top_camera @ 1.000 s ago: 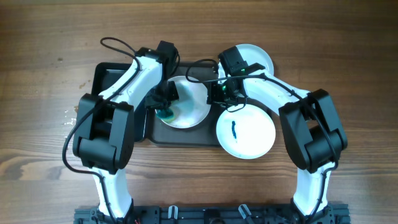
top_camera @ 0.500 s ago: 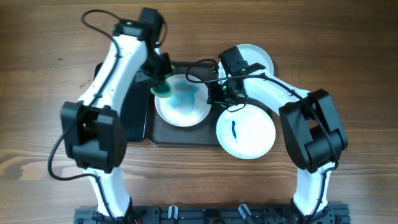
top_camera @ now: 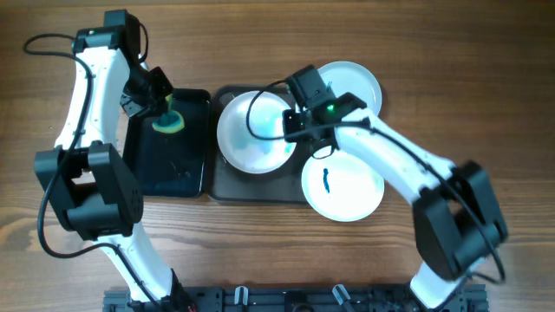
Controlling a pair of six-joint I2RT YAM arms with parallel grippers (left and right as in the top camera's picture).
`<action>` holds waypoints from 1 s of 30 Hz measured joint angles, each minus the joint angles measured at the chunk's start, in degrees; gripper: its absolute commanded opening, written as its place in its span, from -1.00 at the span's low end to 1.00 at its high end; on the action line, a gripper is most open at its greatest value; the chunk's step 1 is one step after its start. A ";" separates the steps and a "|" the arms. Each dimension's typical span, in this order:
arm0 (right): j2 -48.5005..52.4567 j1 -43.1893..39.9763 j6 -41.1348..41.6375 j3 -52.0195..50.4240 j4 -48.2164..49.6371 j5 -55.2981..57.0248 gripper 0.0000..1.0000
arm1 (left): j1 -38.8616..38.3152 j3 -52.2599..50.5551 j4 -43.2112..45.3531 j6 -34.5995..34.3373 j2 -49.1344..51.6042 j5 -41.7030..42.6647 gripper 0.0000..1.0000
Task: Clean dirty plates on tray and stack at the side
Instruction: 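Lift the cleaned plate with the right gripper and tilt it up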
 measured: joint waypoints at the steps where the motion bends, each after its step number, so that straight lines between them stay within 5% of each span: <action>1: -1.33 1.09 -0.59 0.00 -0.20 3.04 -0.91 | 0.00 0.00 0.00 0.00 0.00 0.00 -0.92; 17: -4.44 15.06 -11.54 0.00 1.77 42.40 -0.91 | -0.02 0.00 -0.02 0.00 -0.02 0.07 -0.92; 30: -4.44 24.63 -29.38 -0.09 19.67 72.91 -0.91 | 0.00 0.00 -0.02 0.00 -0.02 0.07 -0.92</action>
